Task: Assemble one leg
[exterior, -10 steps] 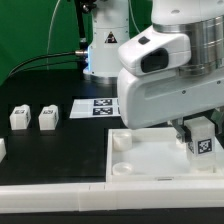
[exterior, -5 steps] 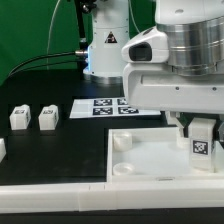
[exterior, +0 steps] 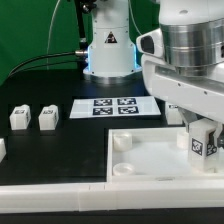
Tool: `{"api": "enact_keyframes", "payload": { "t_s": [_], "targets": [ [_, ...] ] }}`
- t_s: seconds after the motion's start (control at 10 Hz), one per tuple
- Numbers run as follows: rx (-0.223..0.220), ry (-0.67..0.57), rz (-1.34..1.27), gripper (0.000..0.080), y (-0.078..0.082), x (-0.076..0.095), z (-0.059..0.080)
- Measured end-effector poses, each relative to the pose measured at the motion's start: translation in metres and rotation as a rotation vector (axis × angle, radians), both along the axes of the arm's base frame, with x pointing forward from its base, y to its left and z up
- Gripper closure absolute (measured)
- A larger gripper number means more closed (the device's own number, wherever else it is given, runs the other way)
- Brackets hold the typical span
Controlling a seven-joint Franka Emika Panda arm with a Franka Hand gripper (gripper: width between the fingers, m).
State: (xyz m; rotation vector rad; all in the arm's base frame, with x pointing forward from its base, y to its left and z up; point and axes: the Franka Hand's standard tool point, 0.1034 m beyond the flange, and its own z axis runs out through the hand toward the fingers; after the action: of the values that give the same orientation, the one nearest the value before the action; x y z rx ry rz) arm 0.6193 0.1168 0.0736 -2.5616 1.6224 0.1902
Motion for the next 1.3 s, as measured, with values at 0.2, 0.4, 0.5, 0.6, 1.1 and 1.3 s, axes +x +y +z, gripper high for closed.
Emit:
{"api": "enact_keyframes", "payload": {
  "t_s": [0.2,0.4,0.5,0.6,1.1,1.3],
  "targets": [
    [0.010,0.022,-0.145,0.0506,0.0009,0.0005,0.0000],
    [0.011,0.020,-0.135,0.0506,0.0017,0.0003,-0.0001],
    [0.011,0.019,-0.129,0.0334,0.0021,0.0002,-0.0001],
    [0.014,0.013,-0.090,0.0334,0.0023,0.0002,-0.0001],
    [0.019,-0.051,0.348,0.0150,0.0024,-0.0011,-0.0017],
    [0.019,-0.091,0.609,0.0151,0.0013,-0.0006,-0.0021]
  ]
}}
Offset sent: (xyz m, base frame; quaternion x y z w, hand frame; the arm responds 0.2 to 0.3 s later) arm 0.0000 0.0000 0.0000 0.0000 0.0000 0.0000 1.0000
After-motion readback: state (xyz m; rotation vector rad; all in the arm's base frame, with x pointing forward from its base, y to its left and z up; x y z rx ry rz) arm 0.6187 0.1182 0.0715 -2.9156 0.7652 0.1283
